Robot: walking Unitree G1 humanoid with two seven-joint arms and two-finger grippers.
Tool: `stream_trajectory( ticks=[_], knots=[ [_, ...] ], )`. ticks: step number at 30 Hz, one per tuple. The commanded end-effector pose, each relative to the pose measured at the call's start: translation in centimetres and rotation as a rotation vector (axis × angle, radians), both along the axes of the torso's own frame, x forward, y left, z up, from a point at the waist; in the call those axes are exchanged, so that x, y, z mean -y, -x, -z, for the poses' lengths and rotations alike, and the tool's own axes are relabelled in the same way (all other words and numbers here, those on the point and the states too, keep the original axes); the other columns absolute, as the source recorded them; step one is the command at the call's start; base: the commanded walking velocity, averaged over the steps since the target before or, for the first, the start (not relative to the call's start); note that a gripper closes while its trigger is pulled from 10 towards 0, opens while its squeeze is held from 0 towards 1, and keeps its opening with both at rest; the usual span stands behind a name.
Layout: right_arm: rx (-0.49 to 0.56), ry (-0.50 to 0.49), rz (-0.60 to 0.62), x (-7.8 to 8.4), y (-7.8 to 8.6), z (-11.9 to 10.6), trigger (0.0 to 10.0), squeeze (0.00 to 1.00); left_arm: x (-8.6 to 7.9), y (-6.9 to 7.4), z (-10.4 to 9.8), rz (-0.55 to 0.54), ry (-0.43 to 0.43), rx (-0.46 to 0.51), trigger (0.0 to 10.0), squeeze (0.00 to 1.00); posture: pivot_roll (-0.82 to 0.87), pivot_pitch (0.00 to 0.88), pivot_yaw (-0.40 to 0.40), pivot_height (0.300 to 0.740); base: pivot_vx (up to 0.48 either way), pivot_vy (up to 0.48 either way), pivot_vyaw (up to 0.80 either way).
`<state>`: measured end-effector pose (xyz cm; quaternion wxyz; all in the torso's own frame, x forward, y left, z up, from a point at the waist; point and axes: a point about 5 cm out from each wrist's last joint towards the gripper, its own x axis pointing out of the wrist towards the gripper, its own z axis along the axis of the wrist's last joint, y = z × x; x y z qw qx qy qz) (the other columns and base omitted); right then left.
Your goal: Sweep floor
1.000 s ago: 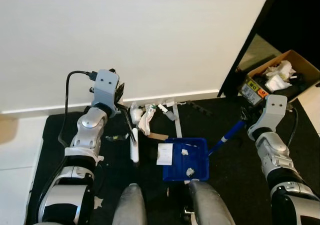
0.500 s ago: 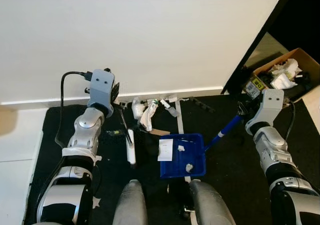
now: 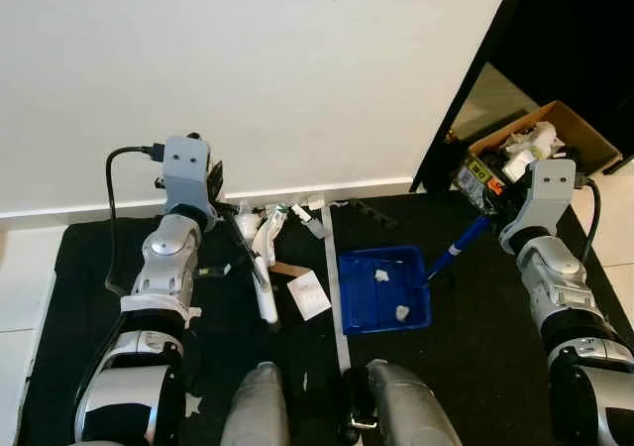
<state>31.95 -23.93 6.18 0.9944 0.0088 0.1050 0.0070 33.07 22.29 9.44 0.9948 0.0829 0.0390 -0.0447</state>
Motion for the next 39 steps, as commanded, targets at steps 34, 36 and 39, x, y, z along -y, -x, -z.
stream_trajectory(
  ticks=[34,36,39],
  knots=[
    [0.026,0.06,-0.038,0.2,-1.5,-1.8,10.0,0.0,-2.3,-0.9,-2.2,0.09,-0.308,0.018,10.0,0.0,0.03,0.116,-0.023,0.74,0.0,-0.071,0.0],
    [0.02,0.076,-0.031,0.4,-1.6,-1.8,10.0,0.0,-2.4,-1.1,-2.4,0.114,-0.363,0.012,10.0,0.0,0.03,0.121,-0.023,0.74,0.0,0.0,0.0],
    [0.015,0.109,-0.025,0.8,-1.6,-2.0,10.0,0.0,-2.3,-1.6,-2.7,0.123,-0.404,0.01,10.0,0.0,0.03,0.146,-0.024,0.74,0.0,0.0,0.0]
  ],
)
